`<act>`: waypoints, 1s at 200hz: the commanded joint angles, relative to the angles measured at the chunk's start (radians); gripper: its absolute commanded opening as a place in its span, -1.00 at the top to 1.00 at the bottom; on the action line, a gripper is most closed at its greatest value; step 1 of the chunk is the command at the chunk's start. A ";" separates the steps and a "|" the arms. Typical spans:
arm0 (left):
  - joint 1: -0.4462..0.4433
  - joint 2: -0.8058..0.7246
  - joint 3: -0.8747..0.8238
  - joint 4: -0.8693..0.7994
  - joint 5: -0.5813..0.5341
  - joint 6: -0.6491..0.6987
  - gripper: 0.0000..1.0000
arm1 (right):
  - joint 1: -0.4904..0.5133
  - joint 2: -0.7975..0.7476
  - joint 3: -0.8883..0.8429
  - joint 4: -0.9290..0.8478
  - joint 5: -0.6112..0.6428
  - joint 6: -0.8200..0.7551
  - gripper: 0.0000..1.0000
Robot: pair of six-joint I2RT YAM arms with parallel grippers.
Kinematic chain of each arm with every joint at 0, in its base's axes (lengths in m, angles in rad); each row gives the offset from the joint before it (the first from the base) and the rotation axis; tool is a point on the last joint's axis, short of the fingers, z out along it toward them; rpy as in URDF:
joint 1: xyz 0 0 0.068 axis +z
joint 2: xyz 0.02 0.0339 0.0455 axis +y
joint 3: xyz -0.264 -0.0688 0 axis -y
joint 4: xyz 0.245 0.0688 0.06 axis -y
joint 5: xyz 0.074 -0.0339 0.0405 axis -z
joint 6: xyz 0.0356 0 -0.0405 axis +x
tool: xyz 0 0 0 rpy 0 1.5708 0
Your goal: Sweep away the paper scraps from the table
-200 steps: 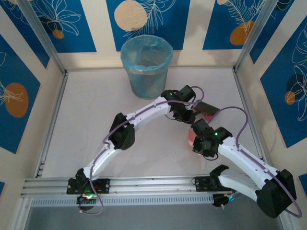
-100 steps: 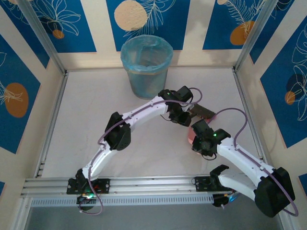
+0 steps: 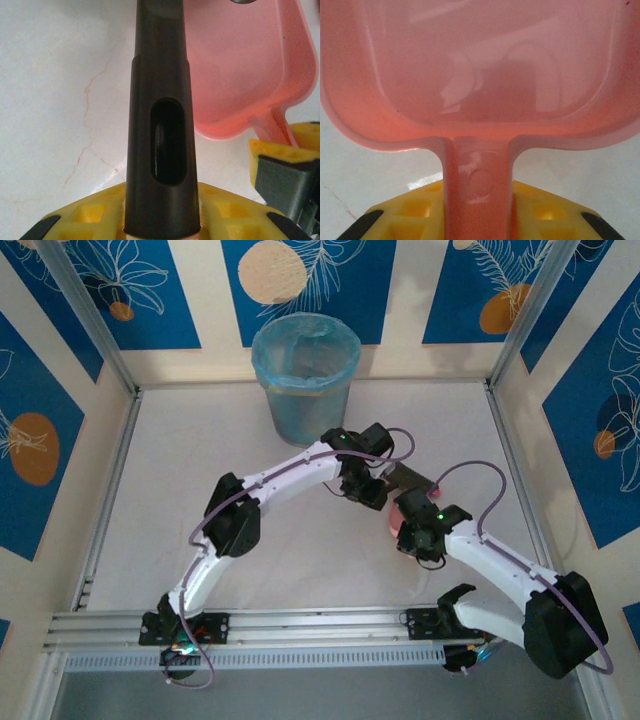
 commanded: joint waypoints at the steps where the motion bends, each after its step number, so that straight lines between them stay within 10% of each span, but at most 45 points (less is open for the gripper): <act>1: -0.005 -0.079 -0.046 -0.023 -0.002 0.030 1.00 | 0.006 0.019 0.017 -0.012 -0.013 -0.031 1.00; 200: 0.208 -0.642 -0.732 0.039 -0.077 0.003 1.00 | 0.230 0.486 0.299 0.216 -0.108 -0.290 1.00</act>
